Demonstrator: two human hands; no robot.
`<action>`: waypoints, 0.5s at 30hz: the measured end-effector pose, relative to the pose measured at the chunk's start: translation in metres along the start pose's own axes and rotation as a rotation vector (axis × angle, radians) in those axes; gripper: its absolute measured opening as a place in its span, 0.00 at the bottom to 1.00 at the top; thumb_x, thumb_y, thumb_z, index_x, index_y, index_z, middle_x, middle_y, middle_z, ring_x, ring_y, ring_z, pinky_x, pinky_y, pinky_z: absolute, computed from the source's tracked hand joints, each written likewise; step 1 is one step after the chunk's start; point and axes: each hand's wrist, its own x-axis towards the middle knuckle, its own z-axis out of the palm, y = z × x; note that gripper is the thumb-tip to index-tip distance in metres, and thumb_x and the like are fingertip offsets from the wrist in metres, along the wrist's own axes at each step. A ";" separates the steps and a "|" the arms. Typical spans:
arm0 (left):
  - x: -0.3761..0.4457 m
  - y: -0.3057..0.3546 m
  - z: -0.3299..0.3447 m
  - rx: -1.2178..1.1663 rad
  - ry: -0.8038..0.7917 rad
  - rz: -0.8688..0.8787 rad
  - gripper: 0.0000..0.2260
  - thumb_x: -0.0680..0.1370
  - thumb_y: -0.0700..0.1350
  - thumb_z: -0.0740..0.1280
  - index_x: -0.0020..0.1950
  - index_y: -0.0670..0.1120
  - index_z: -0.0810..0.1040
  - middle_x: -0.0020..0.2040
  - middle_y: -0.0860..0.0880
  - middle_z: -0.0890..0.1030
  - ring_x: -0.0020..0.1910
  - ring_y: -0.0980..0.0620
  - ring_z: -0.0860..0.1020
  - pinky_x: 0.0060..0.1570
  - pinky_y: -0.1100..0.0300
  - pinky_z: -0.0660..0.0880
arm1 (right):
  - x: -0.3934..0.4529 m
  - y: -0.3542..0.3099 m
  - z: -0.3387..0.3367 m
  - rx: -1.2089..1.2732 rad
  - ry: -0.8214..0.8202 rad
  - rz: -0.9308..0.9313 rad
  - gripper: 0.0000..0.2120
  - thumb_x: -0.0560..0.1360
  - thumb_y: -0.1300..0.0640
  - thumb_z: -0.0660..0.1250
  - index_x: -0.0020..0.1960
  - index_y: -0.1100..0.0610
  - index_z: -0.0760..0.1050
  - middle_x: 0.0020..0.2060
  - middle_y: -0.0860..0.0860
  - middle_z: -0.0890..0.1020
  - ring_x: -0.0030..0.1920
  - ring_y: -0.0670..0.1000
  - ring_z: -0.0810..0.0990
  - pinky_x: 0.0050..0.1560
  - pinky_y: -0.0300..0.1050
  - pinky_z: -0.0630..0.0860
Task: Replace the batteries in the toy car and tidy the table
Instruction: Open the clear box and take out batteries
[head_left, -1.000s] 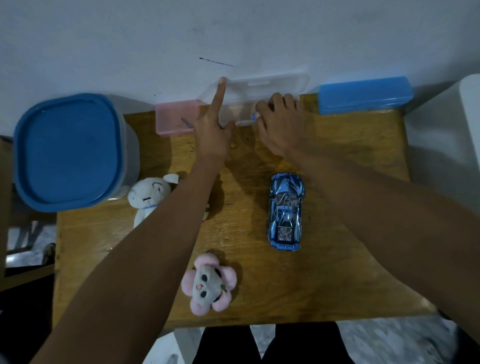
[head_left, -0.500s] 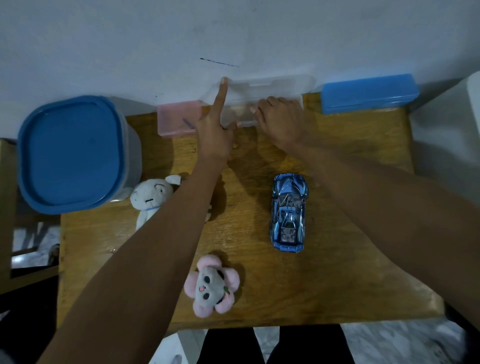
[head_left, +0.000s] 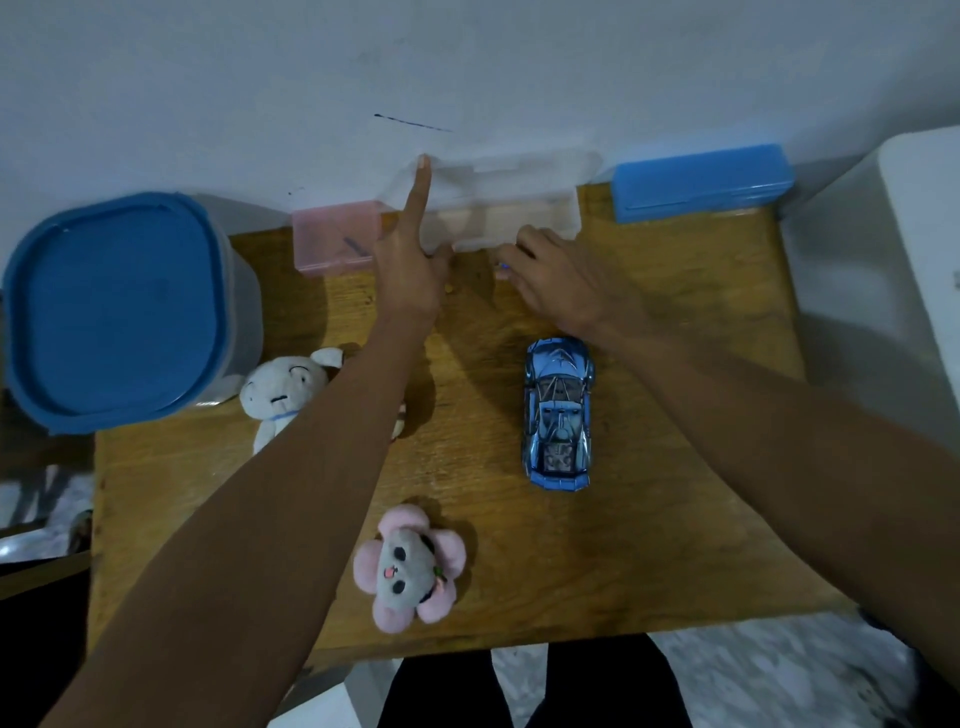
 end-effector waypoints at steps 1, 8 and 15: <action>0.000 -0.001 0.001 0.001 0.003 0.002 0.42 0.75 0.35 0.73 0.82 0.55 0.55 0.49 0.48 0.79 0.44 0.45 0.80 0.50 0.61 0.75 | -0.005 0.001 0.000 0.005 -0.017 -0.010 0.12 0.82 0.52 0.63 0.59 0.59 0.77 0.46 0.58 0.76 0.42 0.57 0.77 0.30 0.47 0.70; -0.003 0.002 0.002 0.010 0.020 -0.016 0.42 0.76 0.34 0.72 0.82 0.54 0.55 0.50 0.46 0.79 0.45 0.48 0.79 0.48 0.67 0.69 | -0.008 0.004 0.005 -0.010 -0.010 -0.047 0.12 0.80 0.51 0.67 0.60 0.55 0.81 0.48 0.56 0.78 0.47 0.55 0.77 0.42 0.43 0.65; -0.008 0.017 -0.006 0.062 0.029 -0.049 0.40 0.76 0.35 0.73 0.83 0.50 0.56 0.53 0.40 0.83 0.46 0.43 0.80 0.62 0.50 0.53 | -0.008 0.006 0.010 0.019 0.023 -0.059 0.11 0.81 0.53 0.66 0.55 0.59 0.81 0.49 0.56 0.79 0.51 0.56 0.77 0.49 0.47 0.71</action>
